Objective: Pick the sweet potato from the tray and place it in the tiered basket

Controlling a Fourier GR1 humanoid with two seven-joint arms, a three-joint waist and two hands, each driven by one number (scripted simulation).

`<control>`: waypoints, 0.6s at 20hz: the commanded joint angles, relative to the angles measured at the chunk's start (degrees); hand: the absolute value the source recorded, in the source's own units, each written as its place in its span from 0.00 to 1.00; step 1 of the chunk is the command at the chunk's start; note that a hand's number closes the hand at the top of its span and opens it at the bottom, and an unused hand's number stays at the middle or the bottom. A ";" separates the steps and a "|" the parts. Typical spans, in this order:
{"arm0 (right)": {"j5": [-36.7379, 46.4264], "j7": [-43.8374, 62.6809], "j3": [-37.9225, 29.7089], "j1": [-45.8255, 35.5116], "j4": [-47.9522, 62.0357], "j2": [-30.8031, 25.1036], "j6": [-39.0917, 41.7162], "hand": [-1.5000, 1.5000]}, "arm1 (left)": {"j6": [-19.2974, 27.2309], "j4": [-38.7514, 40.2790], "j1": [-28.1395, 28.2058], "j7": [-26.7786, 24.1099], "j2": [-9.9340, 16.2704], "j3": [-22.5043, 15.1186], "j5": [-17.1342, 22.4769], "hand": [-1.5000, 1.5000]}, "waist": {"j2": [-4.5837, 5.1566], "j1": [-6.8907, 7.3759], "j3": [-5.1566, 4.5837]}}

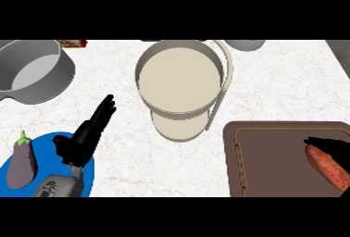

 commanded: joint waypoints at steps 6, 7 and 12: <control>0.04 -9.87 -1.70 -1.80 4.05 3.63 -6.62 1.00 | -1.70 2.43 -0.81 -0.85 -1.53 1.11 -1.33 0.50 | 0.03 -0.08 0.01; 0.85 -12.87 -1.69 1.12 5.22 3.44 -10.40 1.00 | 0.94 2.04 -2.91 1.89 -2.70 0.33 -2.93 0.50 | 0.02 -0.23 0.02; 1.11 -11.77 -4.58 -0.96 0.93 4.52 -5.29 1.00 | -0.85 0.09 0.26 0.98 -3.15 1.84 -3.43 0.50 | -0.02 -0.08 0.01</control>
